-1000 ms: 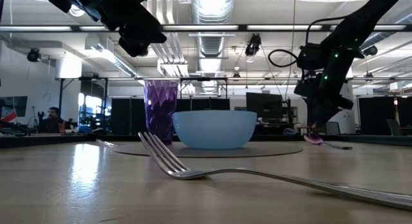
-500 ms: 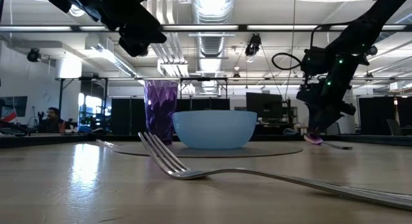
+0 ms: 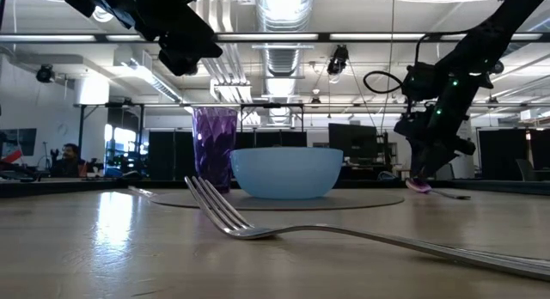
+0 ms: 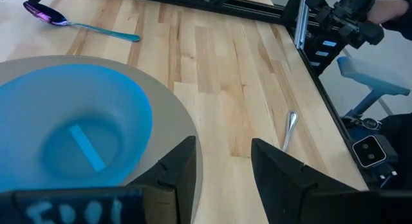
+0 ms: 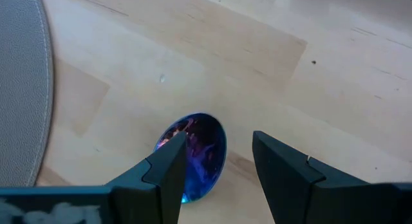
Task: Pick & Place Utensil
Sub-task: Put the violet spoon into the blue bowl on the gray mat
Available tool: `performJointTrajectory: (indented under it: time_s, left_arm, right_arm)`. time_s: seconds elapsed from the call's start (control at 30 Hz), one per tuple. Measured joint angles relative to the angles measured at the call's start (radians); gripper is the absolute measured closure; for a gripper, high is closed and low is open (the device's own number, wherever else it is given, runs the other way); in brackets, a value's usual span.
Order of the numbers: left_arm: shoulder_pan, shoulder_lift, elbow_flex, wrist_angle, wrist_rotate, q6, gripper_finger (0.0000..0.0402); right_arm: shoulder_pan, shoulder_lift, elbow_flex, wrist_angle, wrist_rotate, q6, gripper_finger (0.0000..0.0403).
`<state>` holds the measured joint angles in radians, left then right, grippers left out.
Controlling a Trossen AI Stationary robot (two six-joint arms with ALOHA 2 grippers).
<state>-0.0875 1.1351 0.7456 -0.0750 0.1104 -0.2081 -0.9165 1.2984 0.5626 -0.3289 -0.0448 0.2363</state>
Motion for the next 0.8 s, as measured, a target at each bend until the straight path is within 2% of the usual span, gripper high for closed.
performJointTrajectory:
  time_s: [0.8]
  left_arm:
    - [-0.001, 0.000, 0.000, 0.000, 0.000, 0.000, 0.0262]
  right_arm:
    - [0.014, 0.000, -0.023, 0.030, -0.005, 0.019, 0.0229]
